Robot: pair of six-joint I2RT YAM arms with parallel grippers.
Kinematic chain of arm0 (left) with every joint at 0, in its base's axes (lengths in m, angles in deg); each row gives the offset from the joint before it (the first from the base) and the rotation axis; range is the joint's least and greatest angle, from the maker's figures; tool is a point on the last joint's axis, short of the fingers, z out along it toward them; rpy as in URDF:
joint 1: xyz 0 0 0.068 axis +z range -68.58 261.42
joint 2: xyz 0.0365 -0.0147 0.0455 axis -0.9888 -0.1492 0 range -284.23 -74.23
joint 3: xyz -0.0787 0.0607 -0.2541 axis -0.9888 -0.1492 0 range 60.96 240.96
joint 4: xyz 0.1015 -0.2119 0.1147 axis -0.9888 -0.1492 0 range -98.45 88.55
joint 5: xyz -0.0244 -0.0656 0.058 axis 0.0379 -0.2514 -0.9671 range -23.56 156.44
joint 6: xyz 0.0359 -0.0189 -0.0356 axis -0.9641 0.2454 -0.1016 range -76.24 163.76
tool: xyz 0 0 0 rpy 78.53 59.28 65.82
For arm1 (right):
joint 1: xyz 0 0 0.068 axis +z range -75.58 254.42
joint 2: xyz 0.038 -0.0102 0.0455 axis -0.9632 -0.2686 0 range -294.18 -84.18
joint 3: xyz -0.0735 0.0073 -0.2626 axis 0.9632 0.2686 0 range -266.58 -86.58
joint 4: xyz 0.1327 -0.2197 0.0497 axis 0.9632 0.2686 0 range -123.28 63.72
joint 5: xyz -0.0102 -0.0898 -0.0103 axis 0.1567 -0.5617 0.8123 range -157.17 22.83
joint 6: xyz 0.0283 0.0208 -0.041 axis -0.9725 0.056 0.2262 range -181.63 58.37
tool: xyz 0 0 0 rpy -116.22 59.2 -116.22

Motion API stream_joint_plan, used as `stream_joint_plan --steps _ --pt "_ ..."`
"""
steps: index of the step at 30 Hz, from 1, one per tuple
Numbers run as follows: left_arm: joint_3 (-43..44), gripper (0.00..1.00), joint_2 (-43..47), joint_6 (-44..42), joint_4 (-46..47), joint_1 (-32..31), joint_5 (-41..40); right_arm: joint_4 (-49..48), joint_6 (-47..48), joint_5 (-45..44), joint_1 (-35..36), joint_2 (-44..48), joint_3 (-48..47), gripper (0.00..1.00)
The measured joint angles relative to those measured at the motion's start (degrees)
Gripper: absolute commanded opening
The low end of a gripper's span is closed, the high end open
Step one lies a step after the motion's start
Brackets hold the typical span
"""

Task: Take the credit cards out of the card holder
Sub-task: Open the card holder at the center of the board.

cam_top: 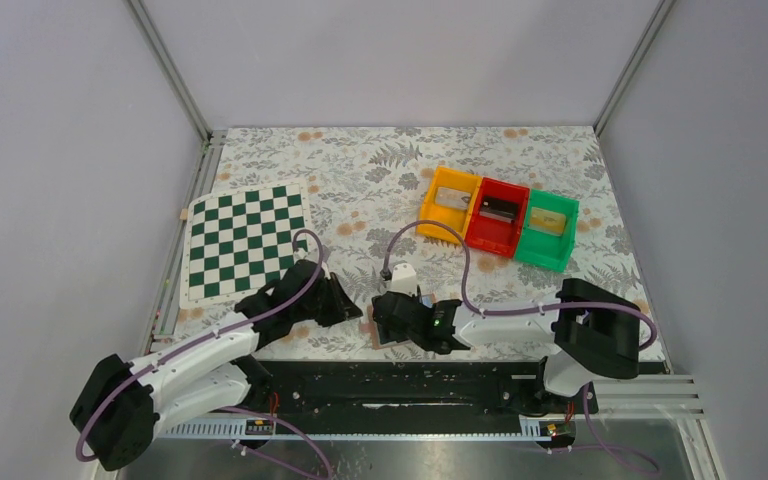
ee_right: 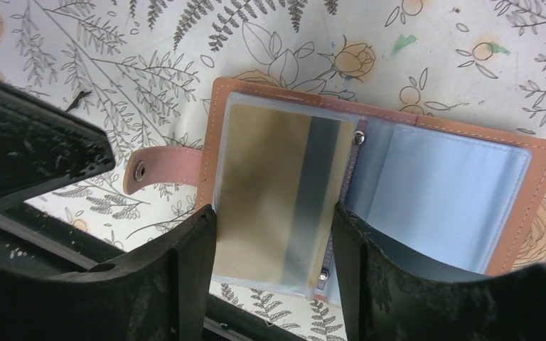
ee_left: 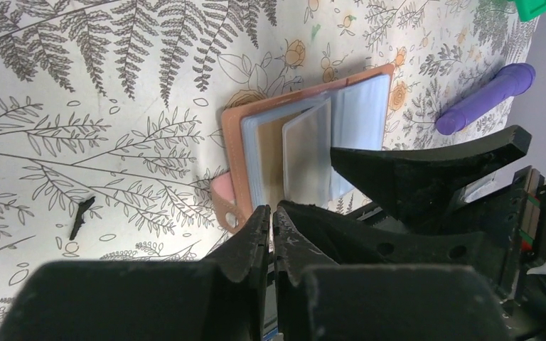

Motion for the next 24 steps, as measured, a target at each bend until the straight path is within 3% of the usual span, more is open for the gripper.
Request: stream_joint_plan --steps 24 --pt "-0.15 0.06 -9.42 -0.24 7.06 0.00 1.90 -21.90 -4.66 13.22 -6.47 11.30 17.03 0.47"
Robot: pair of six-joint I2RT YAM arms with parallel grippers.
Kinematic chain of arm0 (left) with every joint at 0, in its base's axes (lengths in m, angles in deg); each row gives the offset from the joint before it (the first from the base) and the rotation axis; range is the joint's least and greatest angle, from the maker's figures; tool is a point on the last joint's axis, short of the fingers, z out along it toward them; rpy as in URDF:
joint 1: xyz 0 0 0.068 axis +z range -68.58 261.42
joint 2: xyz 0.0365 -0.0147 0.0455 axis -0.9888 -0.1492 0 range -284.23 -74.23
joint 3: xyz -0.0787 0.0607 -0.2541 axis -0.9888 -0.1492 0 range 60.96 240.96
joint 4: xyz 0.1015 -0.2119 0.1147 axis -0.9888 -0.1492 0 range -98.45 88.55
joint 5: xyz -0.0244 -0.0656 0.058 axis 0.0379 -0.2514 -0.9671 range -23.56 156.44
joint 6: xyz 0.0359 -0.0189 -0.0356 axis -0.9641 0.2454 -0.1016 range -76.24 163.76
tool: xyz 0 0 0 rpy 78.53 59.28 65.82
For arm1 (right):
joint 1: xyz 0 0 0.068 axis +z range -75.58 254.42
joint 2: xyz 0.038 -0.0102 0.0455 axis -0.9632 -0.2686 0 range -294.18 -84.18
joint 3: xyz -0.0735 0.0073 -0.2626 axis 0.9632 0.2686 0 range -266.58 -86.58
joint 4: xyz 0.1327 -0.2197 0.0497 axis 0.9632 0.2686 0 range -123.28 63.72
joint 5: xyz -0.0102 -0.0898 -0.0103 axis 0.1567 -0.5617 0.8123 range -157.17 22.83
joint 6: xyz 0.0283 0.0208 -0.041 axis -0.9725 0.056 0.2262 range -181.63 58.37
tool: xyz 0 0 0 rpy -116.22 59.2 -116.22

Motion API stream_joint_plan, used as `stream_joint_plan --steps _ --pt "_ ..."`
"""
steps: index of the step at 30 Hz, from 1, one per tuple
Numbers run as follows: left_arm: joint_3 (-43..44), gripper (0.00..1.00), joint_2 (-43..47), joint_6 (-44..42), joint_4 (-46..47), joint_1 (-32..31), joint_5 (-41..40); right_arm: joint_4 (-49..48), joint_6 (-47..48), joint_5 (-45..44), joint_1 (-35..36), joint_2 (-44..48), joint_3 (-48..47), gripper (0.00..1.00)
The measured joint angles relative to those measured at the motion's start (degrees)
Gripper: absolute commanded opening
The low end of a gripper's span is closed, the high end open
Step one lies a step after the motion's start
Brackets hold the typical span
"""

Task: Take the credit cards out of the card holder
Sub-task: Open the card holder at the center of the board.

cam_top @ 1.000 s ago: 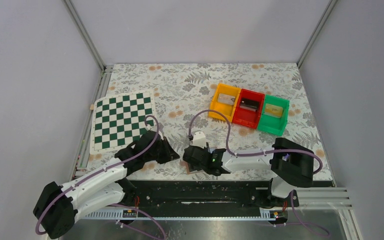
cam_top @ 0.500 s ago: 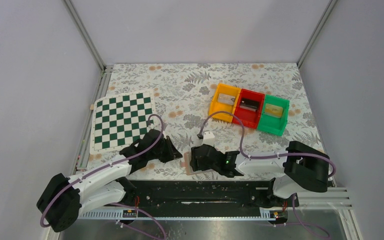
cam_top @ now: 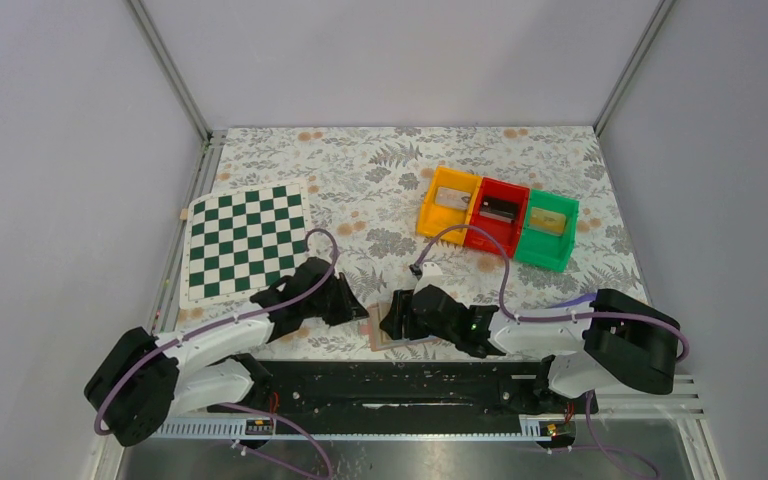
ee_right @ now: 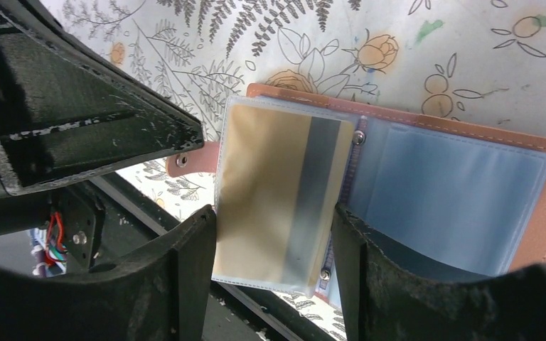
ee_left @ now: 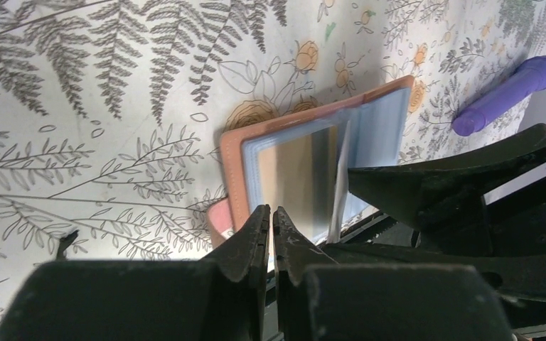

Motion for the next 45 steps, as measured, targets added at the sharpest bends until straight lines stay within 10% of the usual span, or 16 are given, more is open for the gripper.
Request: stream_joint_plan --steps 30,45 --pt "1.31 0.06 -8.57 -0.15 10.29 -3.80 7.58 -5.51 -1.64 4.63 -1.44 0.63 2.84 0.78" --pt "3.17 0.07 -11.28 0.11 12.24 -5.79 8.66 5.14 -0.42 0.17 -1.46 7.69 1.25 0.52"
